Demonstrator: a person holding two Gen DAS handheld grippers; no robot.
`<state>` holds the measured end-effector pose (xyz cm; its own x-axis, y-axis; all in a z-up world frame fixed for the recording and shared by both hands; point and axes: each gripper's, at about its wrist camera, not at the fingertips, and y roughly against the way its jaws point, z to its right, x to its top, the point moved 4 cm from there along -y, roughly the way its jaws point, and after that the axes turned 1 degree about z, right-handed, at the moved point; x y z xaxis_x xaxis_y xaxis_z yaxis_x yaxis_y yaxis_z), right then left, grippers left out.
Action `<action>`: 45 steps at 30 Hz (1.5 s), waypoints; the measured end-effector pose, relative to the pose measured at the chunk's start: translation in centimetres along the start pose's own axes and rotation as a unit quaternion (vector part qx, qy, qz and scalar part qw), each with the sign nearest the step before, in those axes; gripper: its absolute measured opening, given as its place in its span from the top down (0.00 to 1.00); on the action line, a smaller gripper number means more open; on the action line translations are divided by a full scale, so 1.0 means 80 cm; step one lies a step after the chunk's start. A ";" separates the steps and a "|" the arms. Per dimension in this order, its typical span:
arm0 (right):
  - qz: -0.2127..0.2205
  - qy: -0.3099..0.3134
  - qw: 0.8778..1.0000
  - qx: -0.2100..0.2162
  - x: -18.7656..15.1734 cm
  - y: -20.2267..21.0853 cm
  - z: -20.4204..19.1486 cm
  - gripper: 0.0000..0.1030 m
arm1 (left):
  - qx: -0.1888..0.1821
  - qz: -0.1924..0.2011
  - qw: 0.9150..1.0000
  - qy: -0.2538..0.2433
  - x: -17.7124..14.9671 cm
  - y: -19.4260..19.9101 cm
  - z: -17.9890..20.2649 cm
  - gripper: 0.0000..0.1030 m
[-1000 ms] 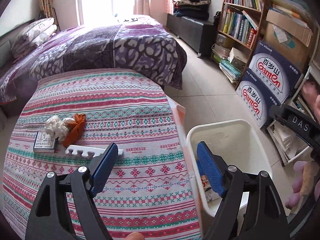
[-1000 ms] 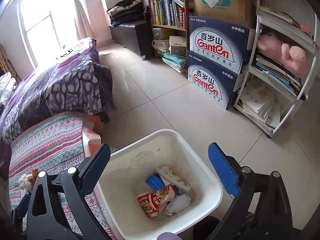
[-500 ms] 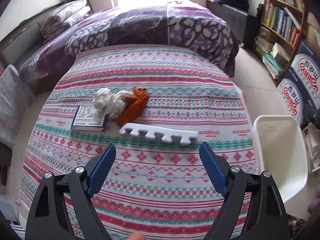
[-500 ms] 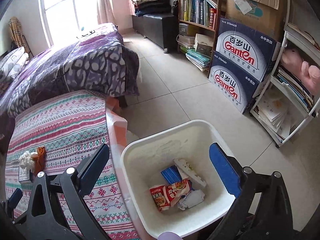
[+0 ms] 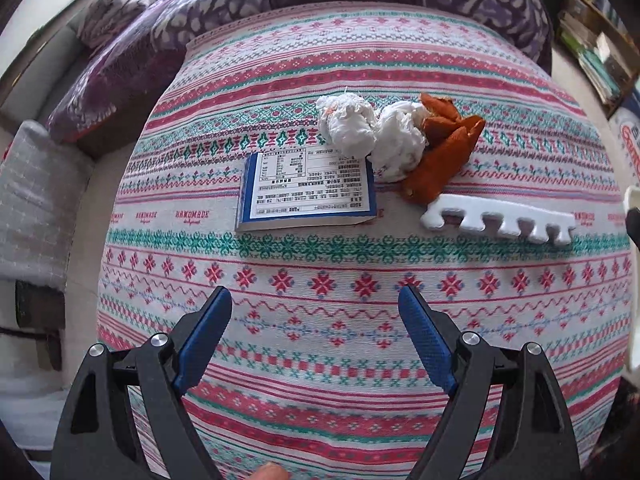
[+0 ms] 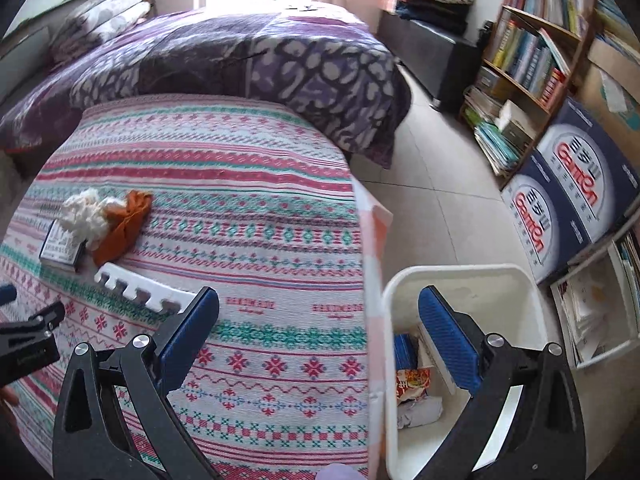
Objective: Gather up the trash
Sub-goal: 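Grasp the blue-edged booklet with the left gripper while the right grasps the second foam strip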
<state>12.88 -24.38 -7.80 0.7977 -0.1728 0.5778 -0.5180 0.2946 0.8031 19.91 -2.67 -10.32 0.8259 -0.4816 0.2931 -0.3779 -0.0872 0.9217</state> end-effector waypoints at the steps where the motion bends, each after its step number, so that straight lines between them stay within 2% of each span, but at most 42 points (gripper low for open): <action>1: -0.003 0.029 0.999 0.012 0.002 -0.005 -0.013 0.07 | 0.001 -0.003 1.000 -0.031 0.002 -0.004 -0.005 0.20; 5: -0.022 0.151 0.986 0.071 0.002 -0.030 -0.069 0.07 | 0.014 -0.010 0.989 -0.147 0.010 -0.025 -0.020 0.19; 9: -0.036 0.215 0.970 0.104 0.003 -0.050 -0.097 0.07 | 0.020 -0.008 0.972 -0.234 0.021 -0.044 -0.026 0.20; 13: -0.055 0.245 0.956 0.151 0.015 -0.070 -0.117 0.07 | -0.003 -0.002 0.956 -0.292 0.040 -0.055 -0.019 0.20; 15: -0.060 0.266 0.949 0.156 0.016 -0.079 -0.128 0.07 | -0.008 -0.006 0.946 -0.324 0.048 -0.063 -0.010 0.19; 19: -0.064 0.264 0.945 0.183 0.029 -0.089 -0.137 0.08 | -0.038 -0.012 0.933 -0.358 0.071 -0.070 0.002 0.18; 22: -0.071 0.251 0.943 0.209 0.036 -0.094 -0.140 0.18 | -0.065 -0.037 0.927 -0.368 0.082 -0.079 0.006 0.16; 24: -0.067 0.245 0.944 0.211 0.037 -0.089 -0.141 0.28 | -0.088 -0.060 0.931 -0.350 0.088 -0.085 -0.001 0.16; 26: -0.064 0.235 0.947 0.209 0.037 -0.082 -0.140 0.52 | -0.117 -0.076 0.941 -0.307 0.090 -0.089 -0.013 0.23; 28: -0.066 0.222 0.951 0.204 0.030 -0.073 -0.136 0.65 | -0.131 -0.069 0.950 -0.275 0.082 -0.086 -0.022 0.28; 29: -0.069 0.214 0.954 0.198 0.026 -0.069 -0.135 0.67 | -0.139 -0.063 0.954 -0.259 0.075 -0.083 -0.026 0.35; 35: -0.086 0.145 0.972 0.166 -0.006 -0.042 -0.122 0.71 | -0.129 -0.053 0.978 -0.157 0.018 -0.065 -0.051 0.40; 39: -0.102 0.084 0.979 0.152 -0.027 -0.020 -0.107 0.71 | -0.103 -0.064 0.987 -0.104 -0.029 -0.050 -0.059 0.40; 43: -0.088 0.042 0.985 0.145 -0.042 0.022 -0.097 0.71 | -0.072 -0.089 0.993 -0.027 -0.070 -0.033 -0.079 0.41; 45: -0.075 0.023 0.986 0.144 -0.044 0.043 -0.093 0.71 | -0.064 -0.085 0.994 0.009 -0.083 -0.016 -0.093 0.41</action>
<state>10.59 -15.75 -8.13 0.8815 -0.1487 0.4482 -0.4549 -0.0122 0.8905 18.01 7.11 -11.52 0.8816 -0.4529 0.1330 -0.1765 -0.0548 0.9828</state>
